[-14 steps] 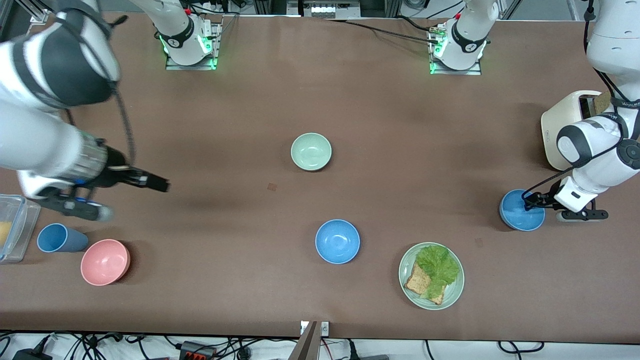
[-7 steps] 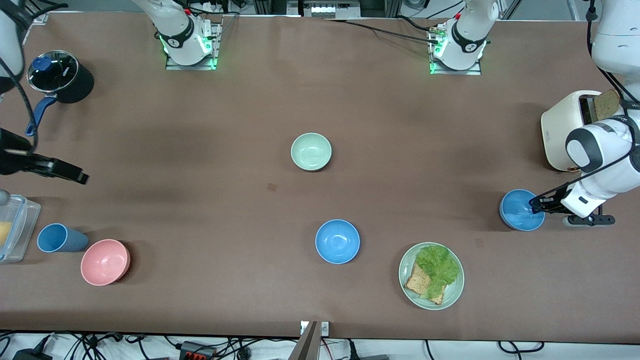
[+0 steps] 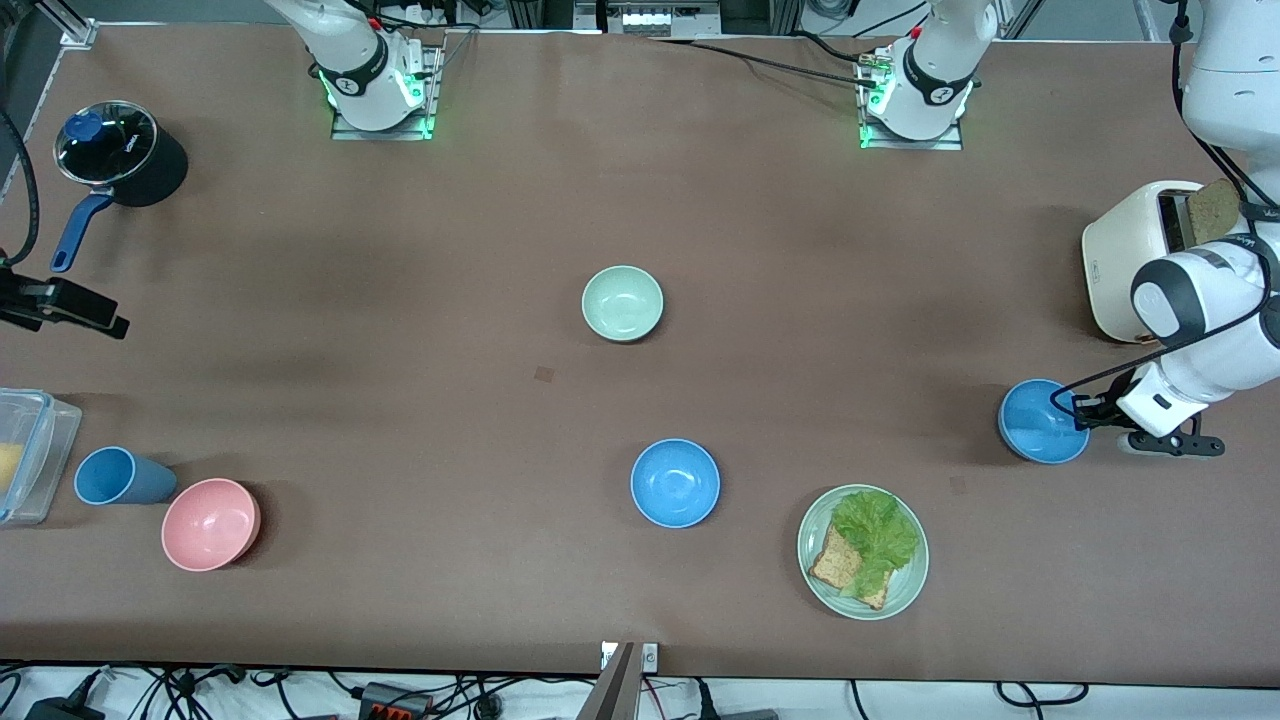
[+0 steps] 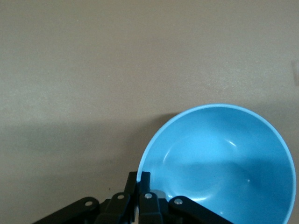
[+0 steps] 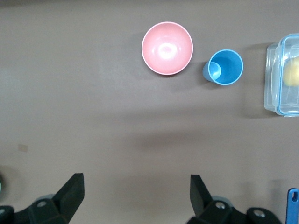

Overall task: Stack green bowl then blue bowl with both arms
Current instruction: 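Lift the blue bowl with the left gripper toward the green bowl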

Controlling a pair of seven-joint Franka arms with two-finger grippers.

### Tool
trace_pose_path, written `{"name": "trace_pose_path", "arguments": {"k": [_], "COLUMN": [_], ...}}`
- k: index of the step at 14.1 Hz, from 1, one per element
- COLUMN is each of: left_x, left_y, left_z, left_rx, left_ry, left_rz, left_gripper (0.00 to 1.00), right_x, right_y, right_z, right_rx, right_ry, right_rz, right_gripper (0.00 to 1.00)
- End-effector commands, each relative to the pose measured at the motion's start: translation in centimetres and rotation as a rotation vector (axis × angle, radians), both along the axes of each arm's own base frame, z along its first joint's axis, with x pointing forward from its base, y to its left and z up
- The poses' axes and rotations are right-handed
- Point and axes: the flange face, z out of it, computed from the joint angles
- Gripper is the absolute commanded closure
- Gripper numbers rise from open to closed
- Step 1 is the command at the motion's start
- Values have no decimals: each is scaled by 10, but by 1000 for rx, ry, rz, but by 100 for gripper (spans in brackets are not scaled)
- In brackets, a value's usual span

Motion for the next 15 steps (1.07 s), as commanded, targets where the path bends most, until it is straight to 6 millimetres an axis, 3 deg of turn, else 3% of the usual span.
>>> {"name": "trace_pose_path", "arguments": {"k": [1, 3, 6, 9, 15], "left_x": [-2, -1, -5, -12, -38], "left_y": [-5, -29, -49, -92, -192], "left_z": [7, 37, 80, 124, 200], "left_rx": [-13, -40, -58, -84, -131], "left_ry": [57, 86, 116, 162, 251], "left_rz": [-73, -110, -143, -161, 43], "left_gripper": [99, 99, 99, 99, 99], "right_x": [-18, -24, -39, -50, -53], "right_y": [1, 3, 3, 4, 9], "right_z": [0, -4, -14, -18, -12], "right_rx": [-14, -12, -15, -28, -35], "right_ry": [11, 20, 19, 11, 6], "right_rz": [21, 24, 24, 29, 46], "right_gripper": [0, 0, 0, 0, 0]}}
